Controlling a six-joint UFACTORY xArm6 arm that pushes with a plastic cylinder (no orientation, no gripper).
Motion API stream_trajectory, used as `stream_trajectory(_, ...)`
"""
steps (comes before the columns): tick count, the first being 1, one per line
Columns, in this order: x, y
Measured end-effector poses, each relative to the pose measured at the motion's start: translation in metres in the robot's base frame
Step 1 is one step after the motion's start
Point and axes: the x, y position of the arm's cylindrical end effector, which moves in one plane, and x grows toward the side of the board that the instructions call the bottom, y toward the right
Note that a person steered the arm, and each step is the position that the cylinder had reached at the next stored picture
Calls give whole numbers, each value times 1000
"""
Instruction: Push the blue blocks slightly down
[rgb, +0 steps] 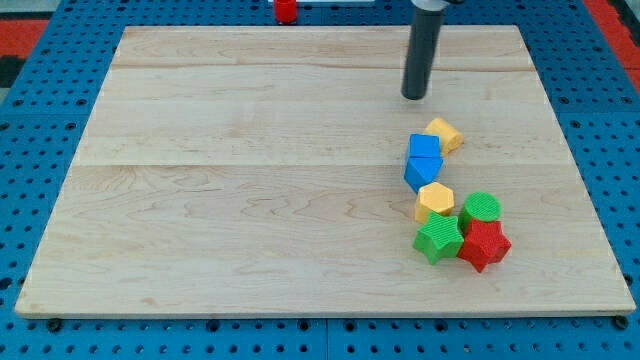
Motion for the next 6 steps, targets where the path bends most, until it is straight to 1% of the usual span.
stream_trajectory(1, 30, 9)
stream_trajectory(2, 48, 9)
stream_trajectory(4, 88, -17)
stream_trajectory(5, 65, -20)
stream_trajectory(6, 42, 5)
